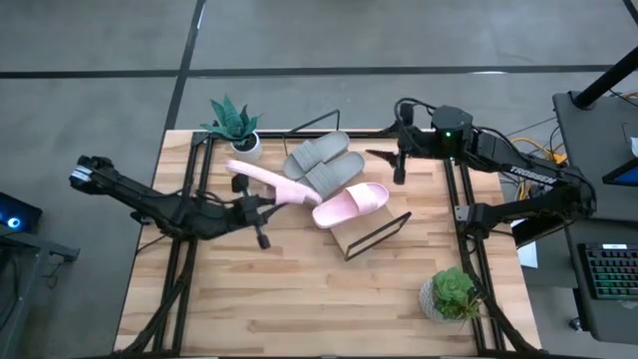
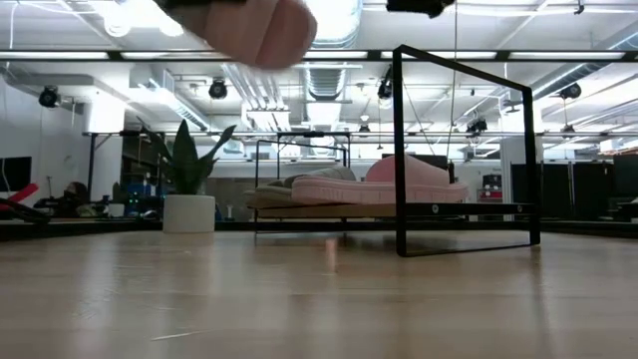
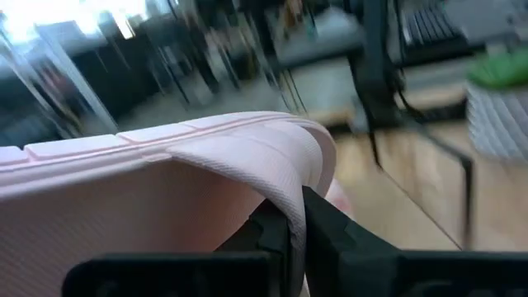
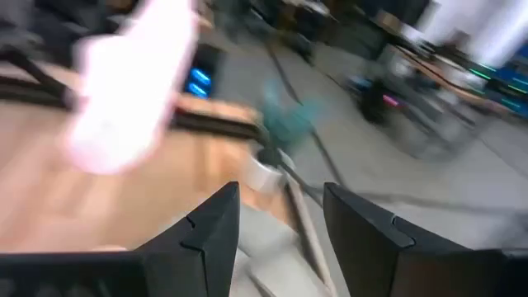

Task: Pick and place slides into the shelf
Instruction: Put the pink slide on the shelf

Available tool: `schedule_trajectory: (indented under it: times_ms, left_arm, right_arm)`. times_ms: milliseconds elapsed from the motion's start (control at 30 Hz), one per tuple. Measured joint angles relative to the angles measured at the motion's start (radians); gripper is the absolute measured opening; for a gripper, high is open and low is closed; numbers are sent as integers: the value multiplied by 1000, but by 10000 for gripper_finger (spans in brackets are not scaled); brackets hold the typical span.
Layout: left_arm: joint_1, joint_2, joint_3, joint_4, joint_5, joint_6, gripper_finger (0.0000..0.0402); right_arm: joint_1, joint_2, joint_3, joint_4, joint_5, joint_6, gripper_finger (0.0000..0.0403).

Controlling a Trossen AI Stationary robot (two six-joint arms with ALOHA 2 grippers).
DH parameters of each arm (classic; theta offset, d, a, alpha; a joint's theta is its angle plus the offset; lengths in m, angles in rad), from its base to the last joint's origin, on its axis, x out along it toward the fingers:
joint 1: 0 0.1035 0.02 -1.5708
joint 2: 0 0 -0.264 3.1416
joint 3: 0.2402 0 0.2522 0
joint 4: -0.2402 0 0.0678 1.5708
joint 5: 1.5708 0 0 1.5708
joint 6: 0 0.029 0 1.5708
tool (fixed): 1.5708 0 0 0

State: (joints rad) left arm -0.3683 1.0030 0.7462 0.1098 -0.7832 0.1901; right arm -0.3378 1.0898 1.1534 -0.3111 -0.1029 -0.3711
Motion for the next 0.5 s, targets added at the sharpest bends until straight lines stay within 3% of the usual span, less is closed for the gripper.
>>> schedule_trajectory:
  times_ms: [67,200,333,500]
  left_arm:
    - [1,14,-3,144,-21,142,0]
    - [12,39,-18,391,-38,336,0]
    - [40,76,-20,526,-40,406,0]
    - [74,125,-17,576,-39,448,0]
  right_arm:
    - [3,12,0,25,-58,6,166]
    - [35,44,0,73,-62,-47,166]
    - [88,85,0,118,-62,-131,166]
    - [152,131,0,202,-53,-249,168]
